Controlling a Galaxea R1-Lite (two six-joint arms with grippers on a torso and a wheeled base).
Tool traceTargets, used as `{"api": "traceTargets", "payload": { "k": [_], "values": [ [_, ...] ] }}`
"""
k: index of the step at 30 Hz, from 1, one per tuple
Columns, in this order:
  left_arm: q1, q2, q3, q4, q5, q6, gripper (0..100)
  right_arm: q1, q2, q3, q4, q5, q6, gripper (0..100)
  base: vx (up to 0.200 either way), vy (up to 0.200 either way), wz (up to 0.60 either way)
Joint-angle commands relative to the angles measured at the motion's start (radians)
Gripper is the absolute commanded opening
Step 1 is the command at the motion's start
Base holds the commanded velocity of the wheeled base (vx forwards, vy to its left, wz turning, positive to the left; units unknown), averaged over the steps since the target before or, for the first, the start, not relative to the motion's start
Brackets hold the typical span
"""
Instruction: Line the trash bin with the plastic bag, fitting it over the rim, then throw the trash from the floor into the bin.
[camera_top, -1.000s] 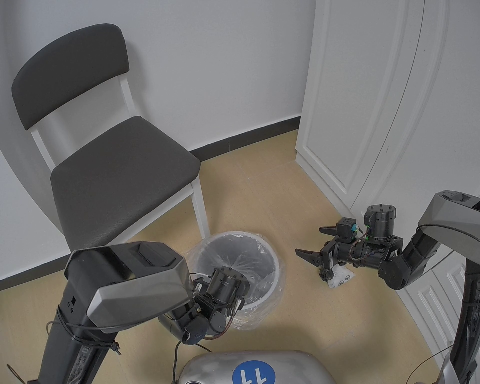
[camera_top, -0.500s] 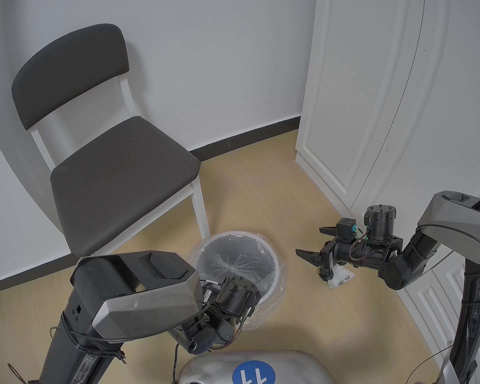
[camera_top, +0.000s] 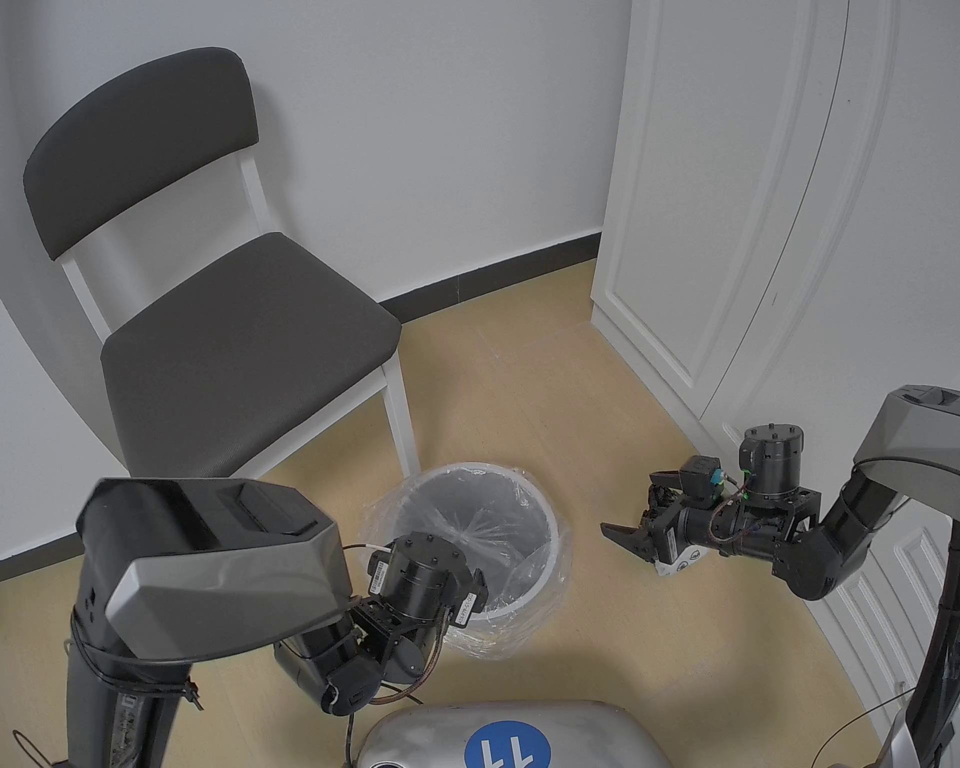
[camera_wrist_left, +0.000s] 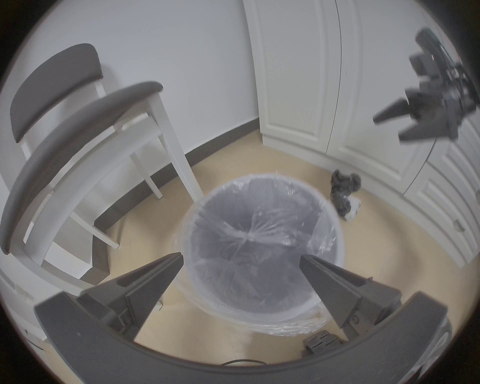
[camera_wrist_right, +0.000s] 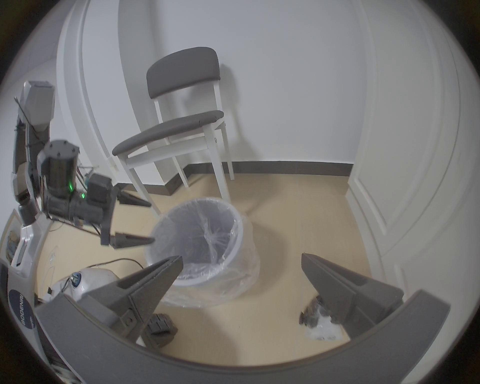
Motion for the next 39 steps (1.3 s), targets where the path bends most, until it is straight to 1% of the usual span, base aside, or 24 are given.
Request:
{"api": "traceTargets", "payload": {
  "k": [1, 4, 5, 6, 7, 10, 12, 13, 14, 15, 17, 19, 22, 23, 24, 26, 28, 29, 30, 32, 36, 37, 39],
  "values": [
    [0.008, -0.120, 0.119, -0.106, -0.024, -0.003, 100, 0.031, -0.144, 0.138, -0.005, -0.109, -0.010, 100, 0.000, 0.000, 0.00],
    [0.050, -0.137, 0.192, -0.223, -0.028, 0.000, 100, 0.041, -0.201, 0.230, -0.036, -0.172, 0.027, 100, 0.000, 0.000, 0.00],
    [0.050, -0.137, 0.192, -0.223, -0.028, 0.000, 100, 0.041, -0.201, 0.230, -0.036, -0.172, 0.027, 100, 0.000, 0.000, 0.00],
    [0.073, -0.161, 0.254, -0.310, -0.051, 0.001, 100, 0.045, -0.249, 0.304, -0.087, -0.202, 0.075, 100, 0.000, 0.000, 0.00],
    [0.083, -0.181, 0.297, -0.355, -0.065, 0.001, 100, 0.047, -0.275, 0.338, -0.117, -0.215, 0.092, 100, 0.000, 0.000, 0.00],
    [0.099, -0.218, 0.391, -0.442, -0.097, 0.001, 100, 0.044, -0.353, 0.419, -0.185, -0.267, 0.110, 100, 0.000, 0.000, 0.00],
    [0.111, -0.264, 0.449, -0.450, -0.114, -0.008, 100, 0.045, -0.447, 0.505, -0.205, -0.339, 0.118, 100, 0.000, 0.000, 0.00],
    [0.114, -0.278, 0.458, -0.448, -0.117, -0.011, 100, 0.047, -0.467, 0.522, -0.205, -0.351, 0.119, 100, 0.000, 0.000, 0.00],
    [0.123, -0.324, 0.495, -0.448, -0.119, -0.022, 100, 0.048, -0.525, 0.571, -0.206, -0.385, 0.124, 100, 0.000, 0.000, 0.00],
    [0.131, -0.356, 0.524, -0.448, -0.120, -0.035, 100, 0.047, -0.566, 0.598, -0.205, -0.402, 0.124, 100, 0.000, 0.000, 0.00],
    [0.139, -0.396, 0.541, -0.448, -0.120, -0.049, 100, 0.041, -0.625, 0.621, -0.202, -0.411, 0.125, 100, 0.000, 0.000, 0.00],
    [0.135, -0.479, 0.560, -0.447, -0.117, -0.054, 100, 0.031, -0.709, 0.626, -0.199, -0.408, 0.132, 100, 0.000, 0.000, 0.00],
    [0.119, -0.571, 0.603, -0.447, -0.117, -0.051, 100, 0.030, -0.781, 0.632, -0.199, -0.399, 0.153, 100, 0.000, 0.000, 0.00],
    [0.119, -0.571, 0.603, -0.447, -0.117, -0.051, 100, 0.030, -0.781, 0.632, -0.199, -0.399, 0.153, 100, 0.000, 0.000, 0.00],
    [0.108, -0.618, 0.641, -0.447, -0.117, -0.051, 100, 0.034, -0.818, 0.641, -0.194, -0.399, 0.150, 100, 0.000, 0.000, 0.00],
    [0.105, -0.657, 0.682, -0.447, -0.113, -0.051, 100, 0.036, -0.838, 0.635, -0.168, -0.412, 0.145, 100, 0.000, 0.000, 0.00],
    [0.109, -0.704, 0.719, -0.447, -0.108, -0.051, 100, 0.027, -0.861, 0.604, -0.087, -0.434, 0.145, 100, 0.000, 0.000, 0.00],
    [0.109, -0.704, 0.719, -0.447, -0.108, -0.051, 100, 0.027, -0.861, 0.604, -0.087, -0.434, 0.145, 100, 0.000, 0.000, 0.00],
    [0.114, -0.772, 0.751, -0.447, -0.108, -0.052, 100, 0.022, -0.888, 0.548, 0.034, -0.465, 0.155, 100, 0.000, 0.000, 0.00],
    [0.112, -0.876, 0.790, -0.444, -0.117, -0.048, 100, 0.011, -0.913, 0.489, 0.197, -0.495, 0.185, 100, 0.000, 0.000, 0.00],
    [0.105, -1.034, 0.790, -0.382, -0.117, -0.045, 100, 0.002, -0.964, 0.325, 0.568, -0.506, 0.323, 100, 0.000, 0.000, 0.00],
    [0.105, -1.060, 0.790, -0.355, -0.119, -0.046, 100, 0.002, -0.973, 0.285, 0.648, -0.504, 0.366, 100, 0.000, 0.000, 0.00],
    [0.108, -1.091, 0.790, -0.307, -0.122, -0.054, 100, 0.002, -0.977, 0.230, 0.755, -0.497, 0.434, 100, 0.000, 0.000, 0.00]
  ]
}}
